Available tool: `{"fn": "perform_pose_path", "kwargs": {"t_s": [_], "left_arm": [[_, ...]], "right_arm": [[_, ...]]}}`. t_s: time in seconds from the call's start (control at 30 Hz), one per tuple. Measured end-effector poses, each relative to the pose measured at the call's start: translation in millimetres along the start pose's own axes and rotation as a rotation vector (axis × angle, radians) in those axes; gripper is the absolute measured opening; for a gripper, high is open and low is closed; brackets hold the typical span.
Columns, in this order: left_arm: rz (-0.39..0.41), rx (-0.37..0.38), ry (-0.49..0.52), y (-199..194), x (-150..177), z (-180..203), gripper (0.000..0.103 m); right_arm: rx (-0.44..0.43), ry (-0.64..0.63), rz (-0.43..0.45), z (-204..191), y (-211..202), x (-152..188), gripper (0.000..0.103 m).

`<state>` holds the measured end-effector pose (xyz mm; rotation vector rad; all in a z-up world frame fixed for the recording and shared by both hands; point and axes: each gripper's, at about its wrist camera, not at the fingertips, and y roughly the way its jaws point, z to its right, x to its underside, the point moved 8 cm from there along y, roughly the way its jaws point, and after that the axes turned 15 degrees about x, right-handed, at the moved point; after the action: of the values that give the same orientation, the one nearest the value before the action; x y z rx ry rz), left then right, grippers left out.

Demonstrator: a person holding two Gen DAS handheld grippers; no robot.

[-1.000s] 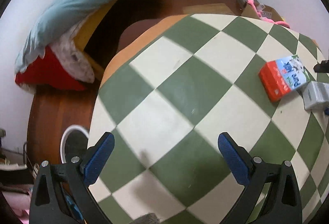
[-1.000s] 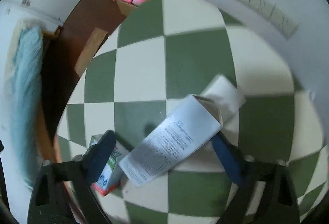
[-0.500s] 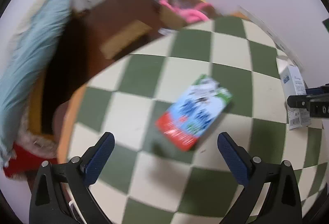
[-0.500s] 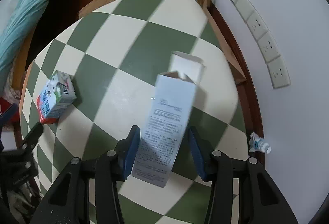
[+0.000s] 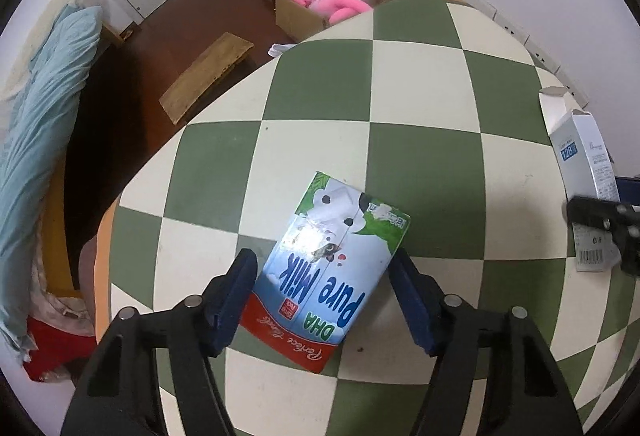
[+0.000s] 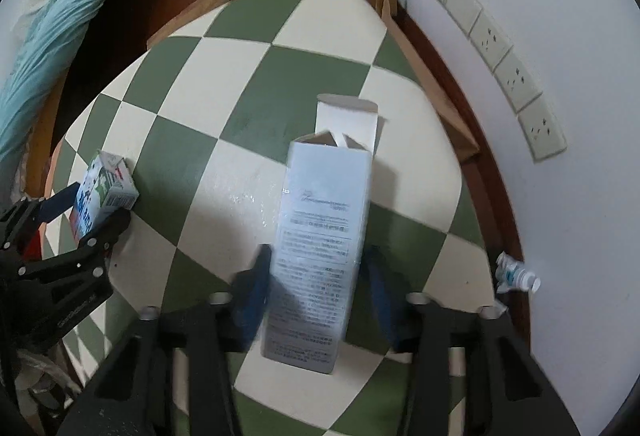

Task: Collect trash
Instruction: 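Grasp the white cosmetic box with the right tool while the left tool grasps the Pure Milk carton, then carry the white box and milk carton over the bin and release both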

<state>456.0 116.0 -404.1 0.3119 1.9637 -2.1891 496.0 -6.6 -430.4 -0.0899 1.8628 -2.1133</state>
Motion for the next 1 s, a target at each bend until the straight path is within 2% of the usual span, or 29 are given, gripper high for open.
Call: {"fn": "perform_pose_path", "kwargs": {"t_s": [0.1, 0.27, 0.43, 0.67, 0.87, 1.0], "left_arm": [[0.024, 0.010, -0.030, -6.4, 7.7, -0.7, 0.058], [0.103, 0.007, -0.119, -35.2, 25.5, 0.7, 0.057], [0.177, 0.024, -0.214, -71.3, 47.7, 0.7, 0.057], [0.331, -0.014, -0.340, -158.2, 98.2, -9.3, 0.057], [0.424, -0.067, -0.398, -222.2, 146.8, -30.2, 0.057], [0.482, -0.117, -0.445, -267.5, 184.9, -54.7, 0.057]], "right_arm": [[-0.002, -0.003, 0.020, -1.7, -2.2, 1.0, 0.042], [-0.017, -0.025, 0.067, -10.2, -17.7, 12.1, 0.041], [-0.060, -0.062, 0.146, -25.8, -58.8, 30.9, 0.040], [-0.138, -0.119, 0.251, -52.6, -124.0, 68.1, 0.040], [-0.230, -0.198, 0.324, -97.8, -180.9, 112.9, 0.040], [-0.307, -0.260, 0.362, -141.3, -222.0, 142.0, 0.040]]}}
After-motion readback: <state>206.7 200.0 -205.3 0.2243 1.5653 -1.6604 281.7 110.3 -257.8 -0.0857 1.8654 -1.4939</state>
